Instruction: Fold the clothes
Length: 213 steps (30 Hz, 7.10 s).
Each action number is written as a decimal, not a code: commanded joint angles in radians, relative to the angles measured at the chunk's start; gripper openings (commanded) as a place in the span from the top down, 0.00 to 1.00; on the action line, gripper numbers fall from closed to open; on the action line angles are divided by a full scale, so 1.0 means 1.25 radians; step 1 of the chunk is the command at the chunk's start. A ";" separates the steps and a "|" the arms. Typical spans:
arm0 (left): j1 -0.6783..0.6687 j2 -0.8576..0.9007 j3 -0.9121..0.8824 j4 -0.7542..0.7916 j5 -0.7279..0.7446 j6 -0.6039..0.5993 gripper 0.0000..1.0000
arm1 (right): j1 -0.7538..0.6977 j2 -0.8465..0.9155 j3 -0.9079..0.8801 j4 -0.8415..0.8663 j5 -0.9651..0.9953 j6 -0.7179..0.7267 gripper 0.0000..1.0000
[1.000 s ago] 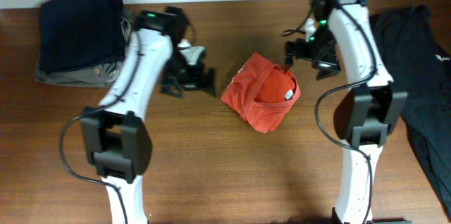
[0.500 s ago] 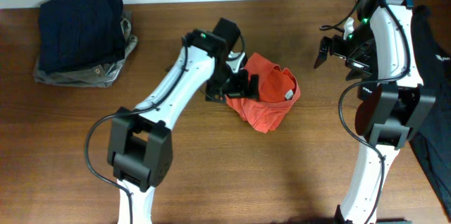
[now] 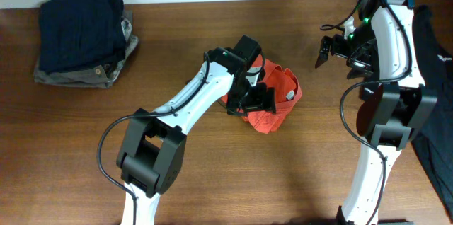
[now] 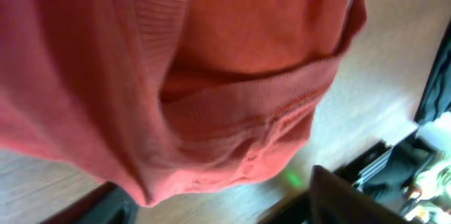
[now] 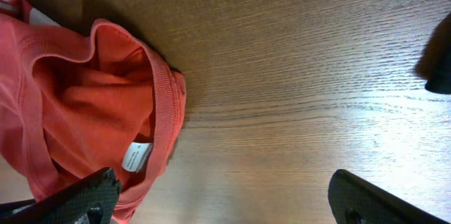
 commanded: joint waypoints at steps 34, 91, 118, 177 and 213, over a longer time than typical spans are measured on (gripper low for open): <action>0.001 -0.034 -0.005 -0.040 -0.135 0.004 0.21 | 0.005 -0.034 -0.067 0.042 -0.016 -0.010 0.01; -0.014 -0.087 -0.116 -0.226 -0.248 0.070 0.80 | 0.005 -0.034 -0.067 0.027 -0.076 -0.007 0.01; 0.189 -0.019 0.029 0.021 -0.082 0.434 0.01 | 0.024 -0.034 -0.067 0.014 -0.085 -0.073 0.01; 0.224 0.281 0.030 0.152 0.332 0.464 1.00 | 0.062 -0.034 -0.067 0.008 -0.069 -0.079 0.01; 0.603 0.281 0.484 -0.012 0.149 0.450 1.00 | 0.062 -0.034 -0.067 0.030 -0.054 -0.078 0.01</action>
